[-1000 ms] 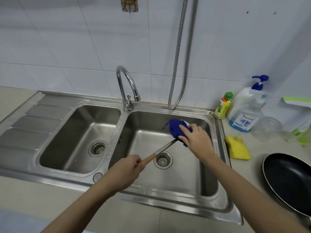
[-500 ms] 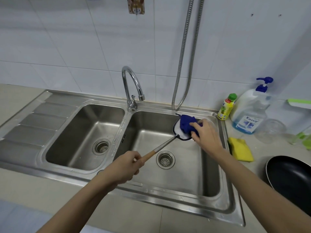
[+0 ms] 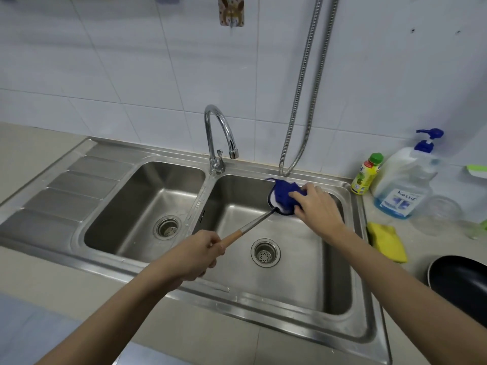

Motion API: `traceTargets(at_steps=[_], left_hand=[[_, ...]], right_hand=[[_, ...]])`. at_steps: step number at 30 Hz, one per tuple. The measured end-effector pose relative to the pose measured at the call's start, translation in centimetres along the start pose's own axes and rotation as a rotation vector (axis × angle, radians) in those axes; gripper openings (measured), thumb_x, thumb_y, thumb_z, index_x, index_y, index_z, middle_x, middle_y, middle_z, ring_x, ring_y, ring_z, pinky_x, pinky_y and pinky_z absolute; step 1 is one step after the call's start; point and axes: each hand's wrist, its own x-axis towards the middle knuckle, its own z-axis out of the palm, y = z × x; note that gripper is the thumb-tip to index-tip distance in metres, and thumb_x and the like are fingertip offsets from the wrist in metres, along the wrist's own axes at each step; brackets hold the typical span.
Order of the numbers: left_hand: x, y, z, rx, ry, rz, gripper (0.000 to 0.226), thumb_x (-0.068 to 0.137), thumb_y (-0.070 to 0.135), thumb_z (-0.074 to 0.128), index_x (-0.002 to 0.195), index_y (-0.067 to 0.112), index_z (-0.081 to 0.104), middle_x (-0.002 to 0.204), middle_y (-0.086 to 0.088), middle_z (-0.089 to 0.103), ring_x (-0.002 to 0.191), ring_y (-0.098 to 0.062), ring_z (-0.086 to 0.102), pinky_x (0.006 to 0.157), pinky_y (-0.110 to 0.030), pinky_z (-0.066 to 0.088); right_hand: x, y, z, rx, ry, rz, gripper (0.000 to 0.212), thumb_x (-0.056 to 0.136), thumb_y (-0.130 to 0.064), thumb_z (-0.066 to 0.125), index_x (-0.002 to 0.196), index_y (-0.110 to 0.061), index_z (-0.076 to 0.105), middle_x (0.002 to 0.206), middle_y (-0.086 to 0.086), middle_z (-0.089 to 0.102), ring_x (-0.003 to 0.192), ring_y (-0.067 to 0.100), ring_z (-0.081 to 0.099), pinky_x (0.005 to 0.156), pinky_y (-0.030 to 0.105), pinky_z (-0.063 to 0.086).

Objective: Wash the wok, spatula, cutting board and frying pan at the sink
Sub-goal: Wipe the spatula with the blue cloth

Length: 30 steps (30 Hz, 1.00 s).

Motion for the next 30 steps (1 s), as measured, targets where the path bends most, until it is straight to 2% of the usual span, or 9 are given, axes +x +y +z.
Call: traceTargets(at_steps=[2,5,10,14,17,19,23,27,30], left_hand=[[-0.3,-0.2,0.1,-0.042,0.008,-0.014,0.02,0.1,0.025,0.045,0.088,0.012,0.055,0.064,-0.001,0.05,0.042,-0.009,0.036,0.037,-0.021,0.029],[-0.4,-0.2,-0.1,-0.075,0.0,-0.022,0.021,0.1,0.024,0.044,0.092,0.009,0.056,0.063,-0.001,0.05,0.04,-0.008,0.036,0.038,-0.021,0.029],[-0.5,-0.1,-0.4,-0.013,0.004,0.003,0.022,0.101,0.024,0.044,0.082,0.014,0.05,0.063,-0.001,0.049,0.04,-0.01,0.037,0.037,-0.021,0.03],[-0.6,-0.2,-0.7,-0.04,-0.008,-0.013,0.024,0.1,0.023,0.044,0.078,0.016,0.051,0.063,-0.002,0.049,0.041,-0.009,0.038,0.038,-0.021,0.029],[-1.1,-0.6,-0.7,-0.036,0.014,-0.011,0.019,0.1,0.022,0.044,0.091,0.009,0.056,0.065,-0.002,0.05,0.042,-0.008,0.038,0.038,-0.02,0.028],[-0.9,-0.4,-0.6,0.015,0.009,0.001,0.019,0.101,0.023,0.044,0.092,0.01,0.055,0.066,-0.002,0.051,0.04,-0.008,0.039,0.038,-0.02,0.031],[-0.3,-0.1,-0.8,0.02,-0.007,0.019,0.019,0.101,0.023,0.043,0.089,0.011,0.053,0.066,-0.002,0.051,0.038,-0.008,0.039,0.037,-0.02,0.031],[-0.6,-0.2,-1.1,0.039,-0.014,0.032,0.019,0.101,0.024,0.043,0.093,0.011,0.055,0.066,-0.001,0.051,0.04,-0.007,0.039,0.037,-0.02,0.032],[0.0,0.2,-1.0,0.078,-0.021,0.046,0.019,0.101,0.025,0.043,0.088,0.015,0.053,0.066,-0.002,0.051,0.04,-0.008,0.04,0.037,-0.021,0.034]], right_hand=[[0.2,0.2,-0.1,0.003,-0.011,-0.01,0.032,0.076,-0.019,0.067,0.107,-0.016,0.066,0.095,0.014,0.057,0.078,0.032,0.058,0.062,0.037,0.048],[-0.9,-1.7,0.6,0.001,-0.018,-0.172,0.034,0.077,-0.021,0.067,0.111,-0.018,0.065,0.101,0.012,0.058,0.079,0.026,0.059,0.062,0.035,0.049],[-0.7,-1.1,1.0,0.02,0.021,-0.06,0.035,0.077,-0.018,0.068,0.112,-0.016,0.064,0.105,0.015,0.059,0.083,0.028,0.059,0.063,0.037,0.05],[-1.8,-2.2,1.5,0.034,0.059,-0.304,0.038,0.073,-0.015,0.073,0.11,-0.014,0.065,0.104,0.014,0.06,0.086,0.026,0.06,0.066,0.034,0.054],[-1.5,-0.2,1.4,0.014,0.064,-0.202,0.042,0.07,-0.012,0.075,0.111,-0.016,0.065,0.103,0.015,0.06,0.079,0.029,0.059,0.061,0.038,0.052],[-1.4,0.1,1.3,0.015,0.082,-0.132,0.042,0.066,-0.009,0.077,0.107,-0.014,0.067,0.099,0.017,0.06,0.074,0.031,0.058,0.057,0.039,0.051],[-2.0,-1.1,1.6,-0.029,0.068,-0.304,0.041,0.07,-0.012,0.075,0.109,-0.013,0.066,0.102,0.016,0.061,0.081,0.029,0.061,0.062,0.038,0.053],[-1.1,1.4,0.9,-0.023,0.124,-0.169,0.043,0.065,-0.013,0.082,0.106,-0.013,0.068,0.099,0.017,0.061,0.078,0.032,0.061,0.061,0.039,0.053],[-1.2,-0.1,0.7,-0.042,0.118,-0.343,0.039,0.068,-0.012,0.077,0.106,-0.013,0.069,0.101,0.017,0.063,0.081,0.031,0.063,0.063,0.039,0.054]])
